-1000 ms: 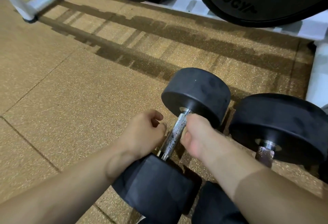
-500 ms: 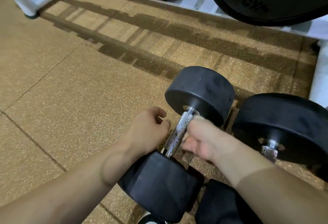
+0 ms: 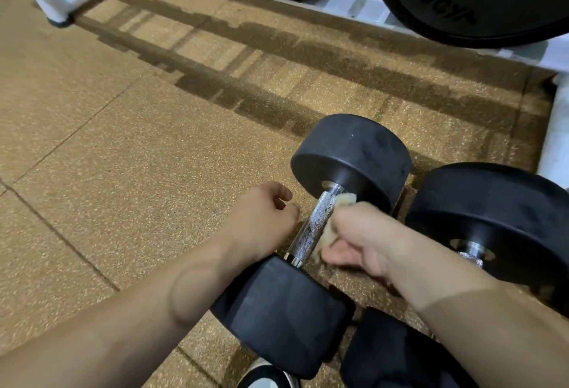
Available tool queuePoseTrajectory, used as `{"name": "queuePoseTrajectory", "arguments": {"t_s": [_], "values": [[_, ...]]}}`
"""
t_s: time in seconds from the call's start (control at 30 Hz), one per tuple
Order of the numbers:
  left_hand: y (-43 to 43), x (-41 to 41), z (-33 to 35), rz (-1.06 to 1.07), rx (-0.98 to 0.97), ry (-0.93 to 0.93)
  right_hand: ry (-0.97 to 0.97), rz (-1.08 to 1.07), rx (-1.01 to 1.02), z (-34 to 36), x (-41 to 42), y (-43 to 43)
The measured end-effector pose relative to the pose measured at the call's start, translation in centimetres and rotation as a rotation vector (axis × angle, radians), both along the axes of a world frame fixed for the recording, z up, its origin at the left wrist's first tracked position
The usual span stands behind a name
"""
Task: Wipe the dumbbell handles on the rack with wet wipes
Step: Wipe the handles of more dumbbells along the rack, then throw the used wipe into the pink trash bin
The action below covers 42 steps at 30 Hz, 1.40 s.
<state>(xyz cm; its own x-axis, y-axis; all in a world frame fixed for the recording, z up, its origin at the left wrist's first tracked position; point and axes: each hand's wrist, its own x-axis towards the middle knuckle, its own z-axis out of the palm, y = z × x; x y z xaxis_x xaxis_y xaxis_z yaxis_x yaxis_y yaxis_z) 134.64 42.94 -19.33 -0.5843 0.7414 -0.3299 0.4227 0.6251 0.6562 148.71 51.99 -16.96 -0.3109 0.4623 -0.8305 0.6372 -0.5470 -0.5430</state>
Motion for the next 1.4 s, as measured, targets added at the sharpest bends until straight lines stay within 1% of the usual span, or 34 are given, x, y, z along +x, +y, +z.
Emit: {"name": "queuePoseTrajectory", "arguments": {"t_s": [0.03,0.07,0.1,0.17,0.27,0.33,0.4,0.43,0.47,0.5,0.53,0.57,0.6,0.63,0.67,0.73,0.77,0.87,0.93,0.97,1.03,1.1,1.13,1.2,1.27,1.33,1.37,1.4], "values": [[-0.1,0.1,0.0,-0.002,-0.004,-0.001,0.015,-0.165,0.08,-0.5,-0.4,0.3],[0.0,0.2,0.0,-0.003,-0.001,-0.003,0.008,-0.202,0.17,-0.3,-0.9,-0.1],[0.0,0.3,0.1,0.001,0.006,-0.007,-0.018,-0.132,0.272,-0.5,-1.4,-0.9],[0.1,0.6,0.3,0.007,0.008,-0.011,-0.116,0.106,0.405,-0.8,-2.1,-3.0],[0.1,0.5,0.5,0.014,-0.001,-0.006,-0.199,0.402,0.415,0.9,-2.4,-4.6],[0.0,0.2,0.6,0.028,-0.003,-0.006,-0.201,0.605,0.348,2.7,-2.1,-4.6],[-0.1,0.1,0.8,0.042,0.002,-0.023,-0.143,0.716,0.335,4.4,-1.7,-4.2],[-0.1,0.2,0.9,0.045,0.006,-0.029,-0.116,0.722,0.356,5.3,-1.5,-3.8],[-0.1,0.3,0.9,0.046,0.011,-0.03,-0.1,0.697,0.416,5.4,-1.3,-3.1],[-0.1,0.4,1.0,0.046,0.02,-0.028,-0.113,0.648,0.544,5.6,-1.3,-2.3],[-0.1,0.4,1.0,0.045,0.027,-0.026,-0.142,0.603,0.739,5.0,-1.3,-1.6],[-0.1,0.4,1.0,0.043,0.036,-0.023,-0.175,0.612,0.934,4.6,-1.3,-1.3],[-0.1,0.5,1.1,0.046,0.045,-0.023,-0.17,0.67,1.079,3.8,-1.1,-1.1],[-0.2,0.6,1.1,0.054,0.06,-0.03,-0.135,0.766,1.132,2.8,-0.9,-1.2],[-0.2,0.6,1.1,0.069,0.079,-0.045,-0.09,0.896,1.122,1.4,-0.6,-1.4],[-0.3,0.7,1.1,0.087,0.096,-0.061,-0.074,1.169,1.062,-0.7,0.2,-1.5],[-0.3,0.6,1.1,0.093,0.095,-0.064,-0.071,1.228,1.045,-1.2,0.4,-1.5],[-0.3,0.3,1.0,0.109,0.106,-0.094,0.053,1.246,0.982,-2.1,1.3,-1.3],[-0.4,0.3,1.2,0.109,0.089,-0.101,0.137,1.232,0.874,-2.3,1.7,-1.6],[-0.3,0.4,1.2,0.101,0.082,-0.103,0.145,1.224,0.793,-1.8,2.1,-1.7],[-0.5,0.4,1.2,0.091,0.068,-0.101,0.099,1.224,0.646,-0.5,2.8,-1.7],[-0.8,0.5,1.4,0.069,0.049,-0.082,0.044,1.163,0.542,2.0,3.8,-1.2],[-1.0,0.4,1.6,0.065,0.041,-0.066,0.037,1.097,0.508,2.8,4.4,-0.7],[-0.8,0.9,2.7,0.007,0.039,-0.031,0.023,0.884,0.513,4.4,6.3,1.0],[-0.3,2.0,4.8,-0.124,0.05,-0.035,0.081,0.592,0.408,6.1,8.4,2.9],[0.4,4.0,8.1,-0.235,0.057,-0.092,0.152,0.347,0.264,8.4,10.7,4.2],[1.0,5.9,10.8,-0.264,0.047,-0.171,0.163,0.256,0.194,10.5,12.3,4.3],[1.0,7.4,12.4,-0.256,0.059,-0.253,0.197,0.196,0.132,11.1,12.7,4.1]]}}
